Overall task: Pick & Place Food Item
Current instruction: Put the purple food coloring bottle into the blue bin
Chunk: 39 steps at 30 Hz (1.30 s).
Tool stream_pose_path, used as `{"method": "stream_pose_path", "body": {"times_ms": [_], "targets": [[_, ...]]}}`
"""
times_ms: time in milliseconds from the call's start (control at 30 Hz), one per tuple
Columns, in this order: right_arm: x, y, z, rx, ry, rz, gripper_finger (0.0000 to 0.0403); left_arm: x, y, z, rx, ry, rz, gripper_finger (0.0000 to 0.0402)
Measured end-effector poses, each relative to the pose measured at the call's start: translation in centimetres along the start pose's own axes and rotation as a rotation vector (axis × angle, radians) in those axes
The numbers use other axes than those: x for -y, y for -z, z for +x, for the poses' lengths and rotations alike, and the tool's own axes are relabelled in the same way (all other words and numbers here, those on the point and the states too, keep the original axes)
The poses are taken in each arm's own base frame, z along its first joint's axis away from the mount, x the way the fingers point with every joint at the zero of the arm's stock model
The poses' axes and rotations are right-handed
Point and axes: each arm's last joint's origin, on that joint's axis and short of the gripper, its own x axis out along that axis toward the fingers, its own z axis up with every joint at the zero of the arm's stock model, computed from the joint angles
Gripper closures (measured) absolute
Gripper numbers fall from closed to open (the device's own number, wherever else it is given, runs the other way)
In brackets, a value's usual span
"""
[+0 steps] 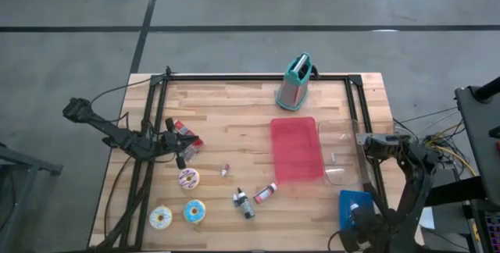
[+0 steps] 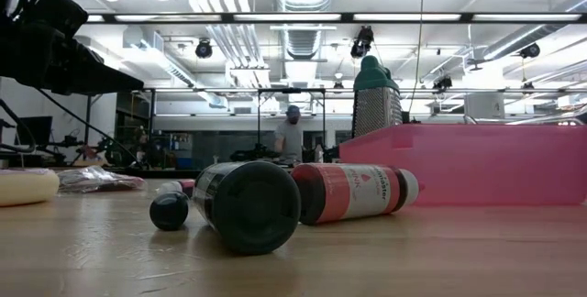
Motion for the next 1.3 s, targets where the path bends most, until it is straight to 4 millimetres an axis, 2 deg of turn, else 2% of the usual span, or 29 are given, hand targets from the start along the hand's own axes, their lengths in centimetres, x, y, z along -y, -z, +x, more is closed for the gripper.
{"method": "stream_pose_path", "body": {"times_ms": [233, 400, 667, 1033, 1300], "targets": [[-0.8, 0.9, 2.0, 0.076, 0.075, -0.032, 0.0258, 0.0, 0.0, 0.0, 0.0, 0.0, 0.0, 0.039], [-1.3, 1.0, 2.6, 0.093, 0.093, -0.026, 0.0262, 0.0, 0.0, 0.0, 0.0, 0.0, 0.0, 0.039], [-1.7, 1.0, 2.1, 0.09, 0.056, -0.077, 0.0256, 0.0, 0.0, 0.0, 0.0, 0.0, 0.0, 0.039], [-1.4, 0.9, 1.1, 0.036, 0.025, -0.354, 0.0255, 0.0, 0.0, 0.0, 0.0, 0.0, 0.0, 0.039], [-1.4, 0.5, 1.9, 0.113, 0.031, -0.494, 0.0255, 0.0, 0.0, 0.0, 0.0, 0.0, 0.0, 0.039]]}}
